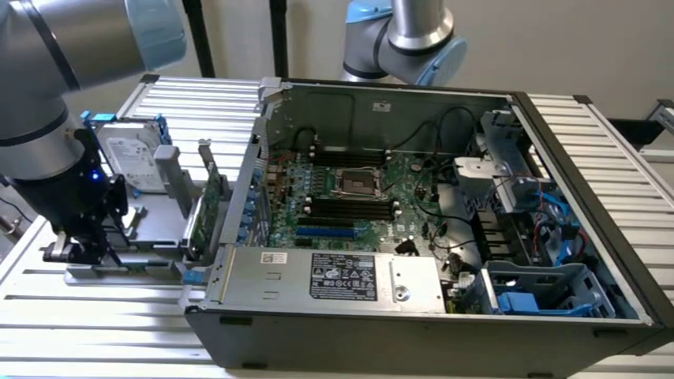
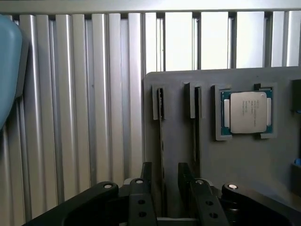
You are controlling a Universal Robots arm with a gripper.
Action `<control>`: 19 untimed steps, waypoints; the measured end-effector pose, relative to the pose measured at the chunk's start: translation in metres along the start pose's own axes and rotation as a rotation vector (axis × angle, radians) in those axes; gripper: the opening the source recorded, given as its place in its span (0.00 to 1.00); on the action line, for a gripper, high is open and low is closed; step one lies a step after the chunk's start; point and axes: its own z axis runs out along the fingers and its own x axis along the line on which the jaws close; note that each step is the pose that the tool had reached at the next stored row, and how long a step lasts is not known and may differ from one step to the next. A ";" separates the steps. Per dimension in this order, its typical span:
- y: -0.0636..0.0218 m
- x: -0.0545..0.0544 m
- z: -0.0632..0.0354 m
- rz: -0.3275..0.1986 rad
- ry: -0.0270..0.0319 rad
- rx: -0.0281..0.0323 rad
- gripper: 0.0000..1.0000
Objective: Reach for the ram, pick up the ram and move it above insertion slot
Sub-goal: 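Pick up the ram and move it above insertion slot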
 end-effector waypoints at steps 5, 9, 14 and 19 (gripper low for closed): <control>-0.0002 0.001 0.0092 0.000 -0.0001 0.0001 0.36; -0.0002 0.001 0.0164 0.000 -0.0001 0.0001 0.36; -0.0004 0.001 0.0240 -0.002 0.0000 0.0001 0.36; -0.0011 0.001 0.0261 -0.015 -0.0006 0.0002 0.36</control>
